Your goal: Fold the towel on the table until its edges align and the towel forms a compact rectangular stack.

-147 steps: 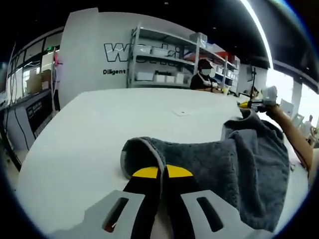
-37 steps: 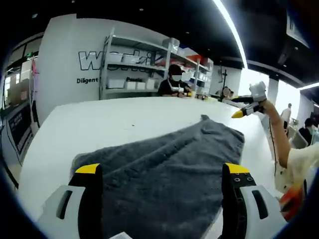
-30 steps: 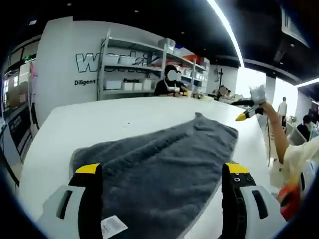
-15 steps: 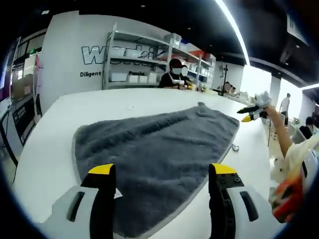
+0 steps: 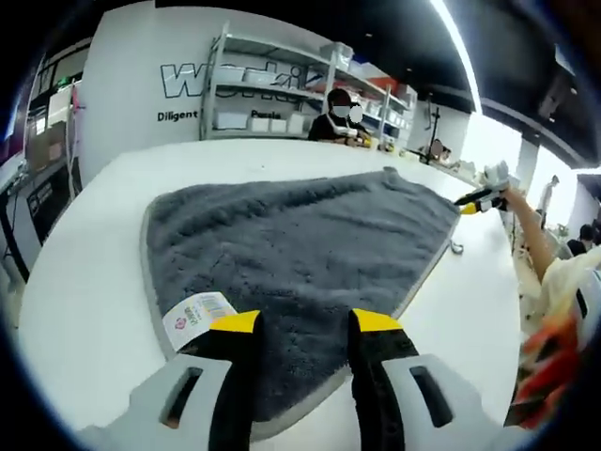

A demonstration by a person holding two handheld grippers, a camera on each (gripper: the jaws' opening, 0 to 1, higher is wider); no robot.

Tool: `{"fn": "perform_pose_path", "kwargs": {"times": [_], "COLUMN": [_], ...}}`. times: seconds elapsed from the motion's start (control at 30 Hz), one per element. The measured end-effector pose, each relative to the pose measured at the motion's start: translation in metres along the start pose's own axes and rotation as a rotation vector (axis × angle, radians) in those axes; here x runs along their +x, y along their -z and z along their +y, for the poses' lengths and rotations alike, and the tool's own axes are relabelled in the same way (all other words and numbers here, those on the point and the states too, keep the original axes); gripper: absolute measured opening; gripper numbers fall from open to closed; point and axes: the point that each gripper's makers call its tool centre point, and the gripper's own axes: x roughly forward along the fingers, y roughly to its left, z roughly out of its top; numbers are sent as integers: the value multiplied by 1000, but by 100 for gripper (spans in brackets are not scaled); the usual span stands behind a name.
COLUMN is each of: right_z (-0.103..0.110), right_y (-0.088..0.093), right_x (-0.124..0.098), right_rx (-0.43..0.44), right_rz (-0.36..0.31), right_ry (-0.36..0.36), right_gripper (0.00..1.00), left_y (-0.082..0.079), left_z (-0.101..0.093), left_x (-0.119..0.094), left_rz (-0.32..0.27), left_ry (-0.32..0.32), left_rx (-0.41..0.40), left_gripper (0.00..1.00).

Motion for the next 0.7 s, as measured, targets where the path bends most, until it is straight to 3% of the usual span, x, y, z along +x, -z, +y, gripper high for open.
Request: {"fn": "perform_pose_path", "kwargs": {"times": [0.3, 0.5, 0.7], "right_z": [-8, 2, 8], "right_y": [8, 9, 15], "right_x": [3, 2, -6], "right_rx": [43, 24, 20], "right_rz": [2, 14, 34], "right_ry": [5, -24, -43], "right_gripper": [25, 5, 3], "left_y": [1, 3, 5], "left_z": [6, 2, -1], "left_x": [0, 1, -3], "left_rz": [6, 8, 20], "left_ry": [-50, -53, -38], "left_rx": [51, 68, 61], "left_gripper": [20, 5, 4]}}
